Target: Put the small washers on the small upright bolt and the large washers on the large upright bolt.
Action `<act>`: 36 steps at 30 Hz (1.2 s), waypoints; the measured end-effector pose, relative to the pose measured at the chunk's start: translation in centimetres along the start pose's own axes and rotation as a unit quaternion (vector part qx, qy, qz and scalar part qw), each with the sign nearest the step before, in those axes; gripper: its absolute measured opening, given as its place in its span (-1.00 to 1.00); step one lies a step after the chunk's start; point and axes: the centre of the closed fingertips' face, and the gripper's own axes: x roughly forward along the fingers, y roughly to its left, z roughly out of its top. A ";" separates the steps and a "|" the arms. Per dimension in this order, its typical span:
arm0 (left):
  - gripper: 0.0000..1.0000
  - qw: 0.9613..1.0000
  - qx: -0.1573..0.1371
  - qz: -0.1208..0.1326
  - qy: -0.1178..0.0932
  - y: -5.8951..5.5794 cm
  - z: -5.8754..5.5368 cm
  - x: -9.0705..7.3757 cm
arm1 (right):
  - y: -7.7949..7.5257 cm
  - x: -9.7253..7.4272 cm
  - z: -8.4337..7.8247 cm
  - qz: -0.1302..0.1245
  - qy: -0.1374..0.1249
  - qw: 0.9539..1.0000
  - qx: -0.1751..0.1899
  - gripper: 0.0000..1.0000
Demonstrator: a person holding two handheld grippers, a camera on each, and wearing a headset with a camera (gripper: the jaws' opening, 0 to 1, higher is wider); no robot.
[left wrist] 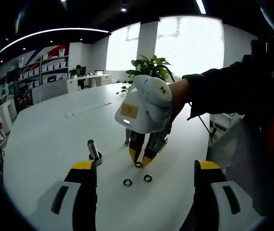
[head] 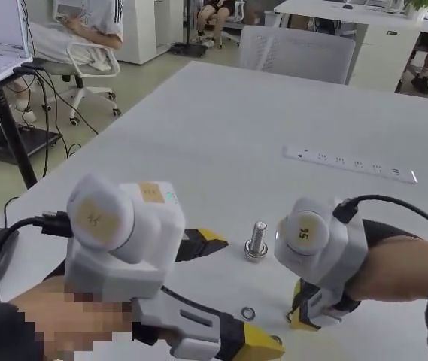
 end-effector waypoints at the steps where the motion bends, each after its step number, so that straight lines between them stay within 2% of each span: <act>1: 0.66 1.000 0.000 0.000 0.000 0.0 0.0 0.0 | 0.0 0.0 0.0 0.000 0.000 1.000 0.000 -0.70; 17: 0.65 1.000 0.000 -0.001 -0.001 0.0 0.0 -0.1 | -0.1 0.0 0.0 0.001 -0.005 1.000 0.003 -0.73; 26: 0.65 1.000 0.000 -0.003 0.002 -0.1 -0.1 0.0 | -0.5 -0.4 -1.2 0.000 0.005 1.000 0.016 -0.73; 36: 0.65 1.000 0.001 -0.005 0.004 -0.3 -0.2 0.2 | -0.7 -1.6 -2.8 -0.006 0.002 0.999 0.039 -0.73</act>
